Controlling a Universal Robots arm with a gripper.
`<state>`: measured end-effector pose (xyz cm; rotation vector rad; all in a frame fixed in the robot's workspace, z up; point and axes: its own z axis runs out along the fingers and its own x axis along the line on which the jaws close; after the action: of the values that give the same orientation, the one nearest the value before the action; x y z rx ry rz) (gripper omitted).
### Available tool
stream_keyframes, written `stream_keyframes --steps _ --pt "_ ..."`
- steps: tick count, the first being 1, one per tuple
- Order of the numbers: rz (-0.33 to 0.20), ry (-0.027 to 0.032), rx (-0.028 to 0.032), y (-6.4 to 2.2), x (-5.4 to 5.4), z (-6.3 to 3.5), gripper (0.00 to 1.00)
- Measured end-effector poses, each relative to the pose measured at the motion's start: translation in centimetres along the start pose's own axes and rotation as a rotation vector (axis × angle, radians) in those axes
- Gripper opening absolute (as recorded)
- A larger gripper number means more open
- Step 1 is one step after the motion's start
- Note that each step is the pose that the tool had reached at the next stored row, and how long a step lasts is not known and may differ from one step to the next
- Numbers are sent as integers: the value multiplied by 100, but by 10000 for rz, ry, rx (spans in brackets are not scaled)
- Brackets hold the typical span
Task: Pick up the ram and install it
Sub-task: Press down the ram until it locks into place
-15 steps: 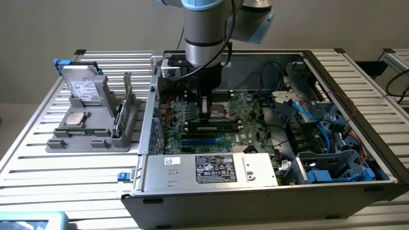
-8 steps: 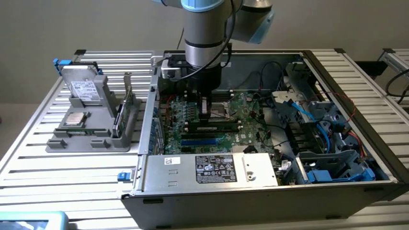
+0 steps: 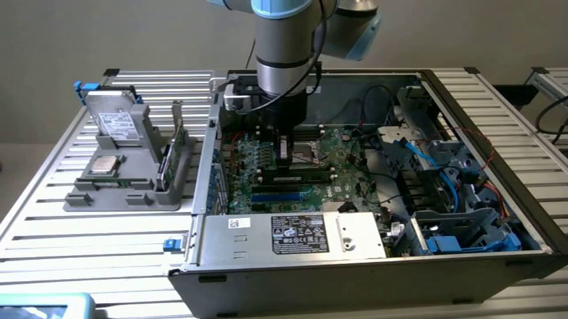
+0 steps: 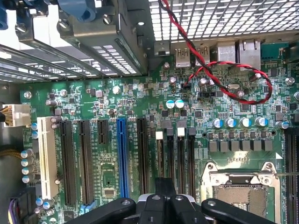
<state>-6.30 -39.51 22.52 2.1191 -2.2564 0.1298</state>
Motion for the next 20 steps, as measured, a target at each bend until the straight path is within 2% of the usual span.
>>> stream_keyframes --steps 4,7,9,15,20 --pt "-1 0 9 0 -1 8 11" --pt "-1 -23 24 -13 -2 -21 11" --pt "0 -5 12 -57 1 -60 11" --pt "0 -5 12 -208 -3 -111 11" --pt "0 -5 12 -270 -5 -123 11"
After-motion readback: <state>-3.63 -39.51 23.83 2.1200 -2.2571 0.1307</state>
